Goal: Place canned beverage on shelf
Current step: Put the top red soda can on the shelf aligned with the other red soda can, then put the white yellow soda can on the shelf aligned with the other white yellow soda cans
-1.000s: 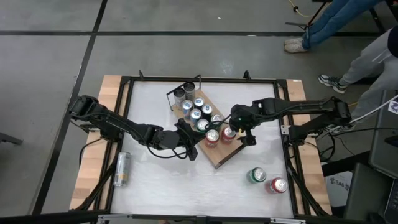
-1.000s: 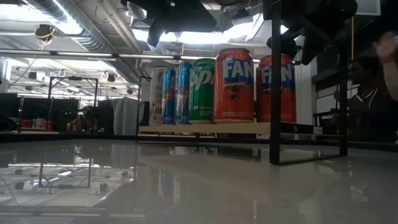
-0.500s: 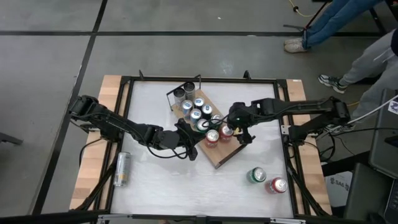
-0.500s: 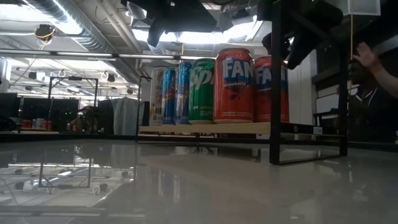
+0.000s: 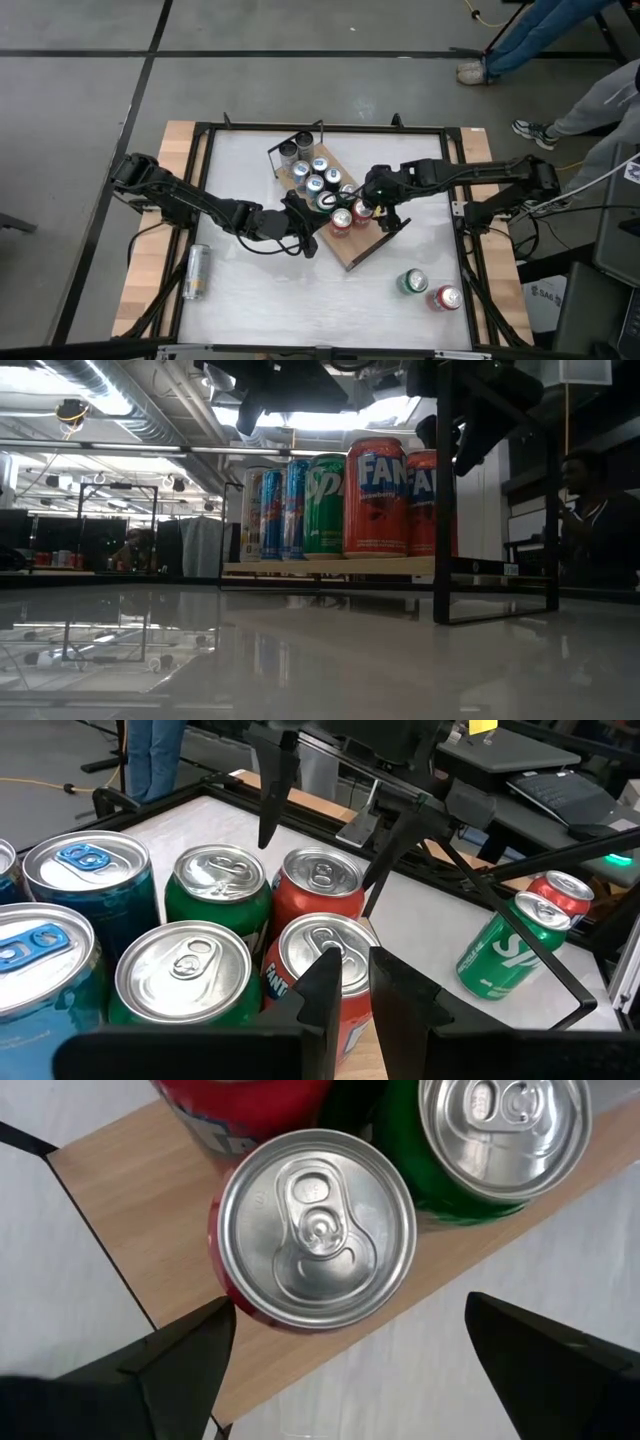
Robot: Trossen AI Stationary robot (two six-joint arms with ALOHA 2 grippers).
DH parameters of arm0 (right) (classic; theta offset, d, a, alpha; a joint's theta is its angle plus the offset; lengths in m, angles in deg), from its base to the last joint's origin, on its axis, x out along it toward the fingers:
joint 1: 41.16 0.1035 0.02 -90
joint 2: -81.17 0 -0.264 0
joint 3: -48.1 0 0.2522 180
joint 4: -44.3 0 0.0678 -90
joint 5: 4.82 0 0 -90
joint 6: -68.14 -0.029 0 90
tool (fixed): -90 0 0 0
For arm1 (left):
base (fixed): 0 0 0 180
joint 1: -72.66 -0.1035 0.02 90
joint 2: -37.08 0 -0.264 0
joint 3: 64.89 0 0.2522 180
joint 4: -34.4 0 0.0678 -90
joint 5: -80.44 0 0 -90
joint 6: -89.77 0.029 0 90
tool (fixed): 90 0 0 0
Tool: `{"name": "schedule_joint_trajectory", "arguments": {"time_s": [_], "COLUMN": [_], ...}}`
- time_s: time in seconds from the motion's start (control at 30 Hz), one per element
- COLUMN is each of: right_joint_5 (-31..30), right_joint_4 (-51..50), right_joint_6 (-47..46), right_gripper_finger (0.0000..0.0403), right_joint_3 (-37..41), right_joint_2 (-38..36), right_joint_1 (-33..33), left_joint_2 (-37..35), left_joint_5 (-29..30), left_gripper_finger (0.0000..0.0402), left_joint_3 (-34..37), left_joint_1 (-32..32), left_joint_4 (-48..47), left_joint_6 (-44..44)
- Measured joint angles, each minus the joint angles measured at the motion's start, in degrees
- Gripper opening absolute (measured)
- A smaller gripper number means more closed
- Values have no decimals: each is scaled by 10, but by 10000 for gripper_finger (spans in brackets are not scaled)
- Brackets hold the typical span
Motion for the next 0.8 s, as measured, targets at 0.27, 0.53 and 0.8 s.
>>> {"name": "schedule_joint_trajectory", "arguments": {"time_s": [0.27,0.53,0.8], "right_joint_5": [0,0,0], "right_joint_4": [-15,-39,-53], "right_joint_6": [0,0,0], "right_gripper_finger": [383,383,383], "right_joint_3": [0,0,0], "right_joint_2": [-4,-27,-71], "right_joint_1": [0,0,0], "left_joint_2": [0,0,0], "left_joint_5": [2,6,-10], "left_gripper_finger": [49,49,64], "left_joint_3": [0,0,0], "left_joint_1": [0,-7,-17], "left_joint_4": [0,3,6], "left_joint_6": [0,0,30]}}
